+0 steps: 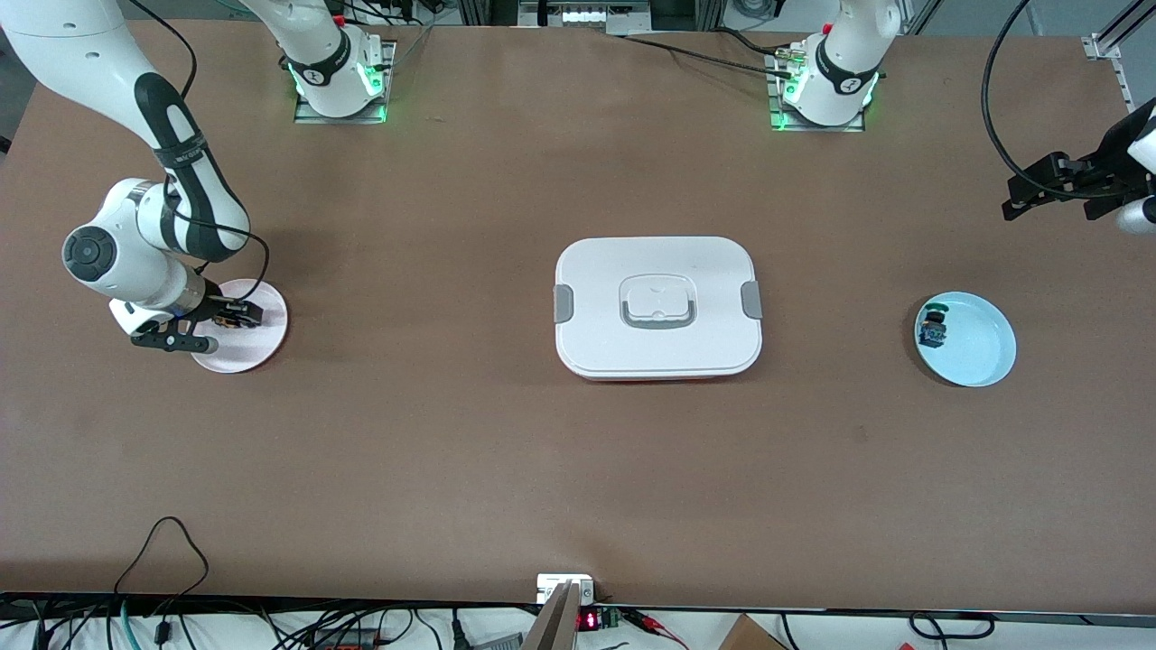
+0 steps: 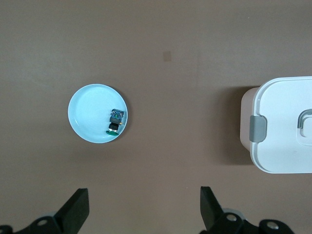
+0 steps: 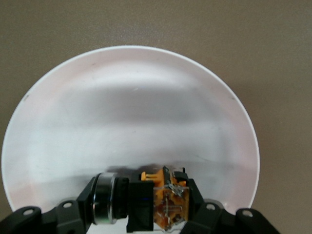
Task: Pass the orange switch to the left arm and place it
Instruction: 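Close the right gripper on the orange switch, then lift the orange switch with the right gripper toward the white box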
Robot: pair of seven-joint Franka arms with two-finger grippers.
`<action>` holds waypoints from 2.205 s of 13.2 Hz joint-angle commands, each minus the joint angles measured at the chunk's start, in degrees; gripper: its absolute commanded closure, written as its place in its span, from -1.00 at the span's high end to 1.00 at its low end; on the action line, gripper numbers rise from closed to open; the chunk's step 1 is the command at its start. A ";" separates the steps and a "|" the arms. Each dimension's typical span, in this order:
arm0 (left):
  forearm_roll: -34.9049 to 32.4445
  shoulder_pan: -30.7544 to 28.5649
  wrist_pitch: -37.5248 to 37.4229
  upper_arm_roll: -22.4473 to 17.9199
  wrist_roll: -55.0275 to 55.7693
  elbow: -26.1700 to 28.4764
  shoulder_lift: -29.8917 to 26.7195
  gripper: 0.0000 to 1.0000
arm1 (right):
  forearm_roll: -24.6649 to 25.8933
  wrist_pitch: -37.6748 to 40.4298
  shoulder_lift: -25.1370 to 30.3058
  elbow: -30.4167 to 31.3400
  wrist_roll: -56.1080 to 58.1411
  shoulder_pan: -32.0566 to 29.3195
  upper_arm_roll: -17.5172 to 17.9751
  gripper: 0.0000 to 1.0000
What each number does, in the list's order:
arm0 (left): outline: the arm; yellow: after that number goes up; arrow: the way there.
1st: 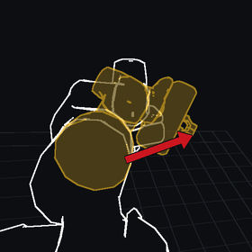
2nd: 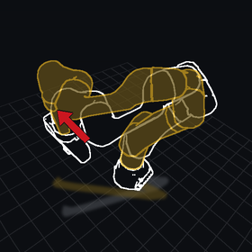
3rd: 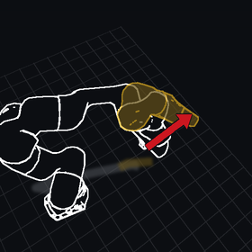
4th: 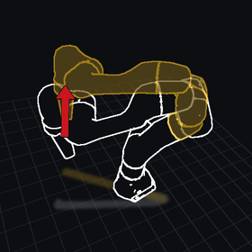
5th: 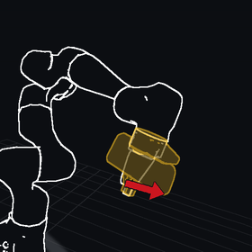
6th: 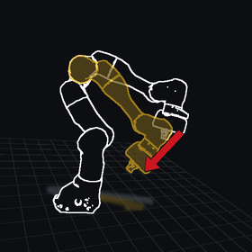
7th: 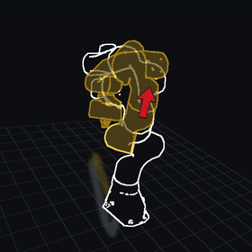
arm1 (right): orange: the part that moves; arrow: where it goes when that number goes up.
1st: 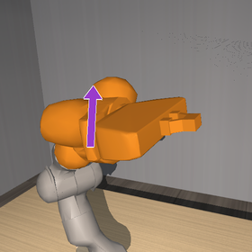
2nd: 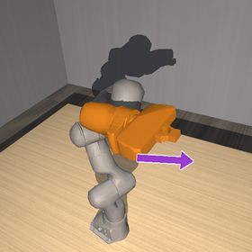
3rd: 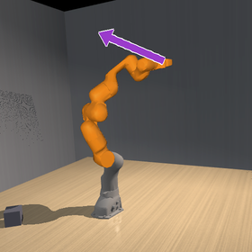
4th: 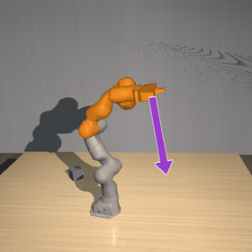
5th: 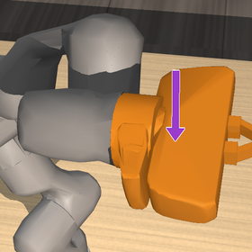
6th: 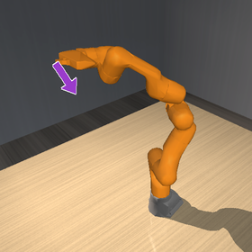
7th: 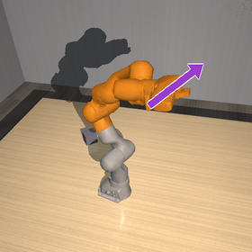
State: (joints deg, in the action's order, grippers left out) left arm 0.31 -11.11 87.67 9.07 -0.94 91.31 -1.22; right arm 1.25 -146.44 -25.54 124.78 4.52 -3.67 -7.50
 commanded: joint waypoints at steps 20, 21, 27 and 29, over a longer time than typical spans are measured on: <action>-0.40 0.38 -1.27 0.07 0.76 -1.49 0.43 1.00 | -14.13 37.70 14.02 -27.56 13.93 4.19 11.36 -1.00; -0.40 0.38 -1.27 0.07 0.59 -1.49 0.34 1.00 | -16.26 38.33 14.54 -28.53 14.98 5.15 11.36 -1.00; -0.40 0.64 -1.18 -0.02 0.33 -1.49 1.65 1.00 | -27.66 37.46 15.17 -32.67 28.24 10.61 14.43 -1.00; -0.32 -0.14 -1.27 -0.11 0.50 -2.62 3.33 1.00 | -33.57 36.84 14.38 -32.32 35.08 11.48 15.14 -1.00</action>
State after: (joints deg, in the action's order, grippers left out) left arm 0.31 -11.03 87.47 9.09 -0.94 91.29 -0.13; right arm -27.61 -109.60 -10.42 92.95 33.44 7.56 7.22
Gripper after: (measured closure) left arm 0.000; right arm 0.269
